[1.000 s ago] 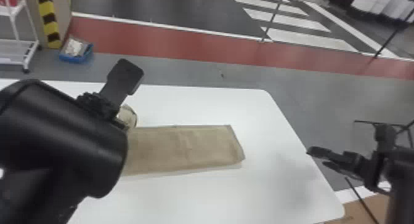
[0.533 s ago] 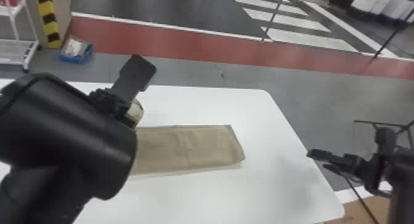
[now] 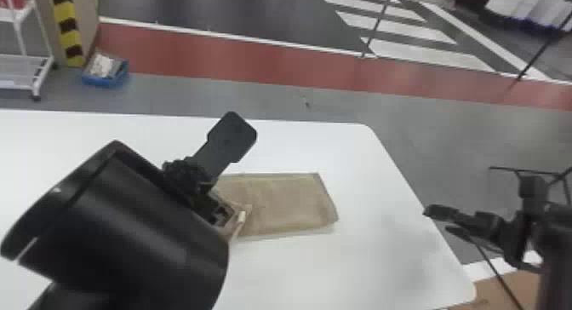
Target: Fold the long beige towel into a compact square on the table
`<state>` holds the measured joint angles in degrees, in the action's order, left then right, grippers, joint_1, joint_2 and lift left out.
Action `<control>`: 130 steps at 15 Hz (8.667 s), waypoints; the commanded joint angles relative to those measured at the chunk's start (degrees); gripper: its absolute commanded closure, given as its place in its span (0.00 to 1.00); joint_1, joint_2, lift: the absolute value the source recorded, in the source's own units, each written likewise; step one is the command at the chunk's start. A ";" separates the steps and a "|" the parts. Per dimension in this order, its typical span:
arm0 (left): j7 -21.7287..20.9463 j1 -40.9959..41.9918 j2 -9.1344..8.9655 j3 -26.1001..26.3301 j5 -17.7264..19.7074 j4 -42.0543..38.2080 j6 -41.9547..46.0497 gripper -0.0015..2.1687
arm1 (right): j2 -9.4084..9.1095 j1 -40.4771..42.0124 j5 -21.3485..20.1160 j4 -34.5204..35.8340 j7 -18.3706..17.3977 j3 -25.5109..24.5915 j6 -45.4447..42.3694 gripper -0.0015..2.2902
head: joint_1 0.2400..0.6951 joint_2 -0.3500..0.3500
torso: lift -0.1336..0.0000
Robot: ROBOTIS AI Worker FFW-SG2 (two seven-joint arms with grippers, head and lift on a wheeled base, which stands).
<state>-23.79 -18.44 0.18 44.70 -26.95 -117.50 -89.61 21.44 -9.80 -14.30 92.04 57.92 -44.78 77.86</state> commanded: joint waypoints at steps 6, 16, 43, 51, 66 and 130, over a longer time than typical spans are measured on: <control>-2.58 7.63 -0.32 -12.01 -0.82 -6.43 -0.42 0.02 | -6.06 1.28 8.41 20.81 -0.26 4.70 12.22 0.05 | 1.00 0.00 | 0.07; -7.58 16.86 -0.32 -29.06 1.99 -16.53 0.53 0.02 | -21.18 6.81 5.42 37.33 -8.09 30.54 12.22 0.10 | 1.00 0.23 | 0.07; -8.38 21.34 0.18 -30.73 2.08 -18.73 0.70 0.02 | -21.49 3.47 6.04 20.19 -14.68 38.27 12.22 0.26 | 1.00 0.43 | 0.07; -8.38 21.25 0.53 -32.66 3.22 -18.64 1.76 0.03 | -21.49 1.98 8.41 20.19 -14.24 37.92 12.22 0.26 | 1.00 0.45 | 0.07; -8.99 22.05 1.05 -34.25 4.19 -18.38 3.69 0.03 | -21.49 -0.22 6.39 15.80 -14.33 38.27 12.22 0.26 | 1.00 0.47 | 0.07; -8.90 22.75 1.14 -33.89 5.24 -14.34 6.68 0.04 | -11.42 -2.50 19.22 15.27 -14.41 8.65 12.22 0.52 | 1.00 0.10 | 0.07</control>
<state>-32.69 4.35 1.32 10.62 -21.60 -132.10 -82.93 9.67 -12.54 5.07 108.69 43.51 -35.95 89.43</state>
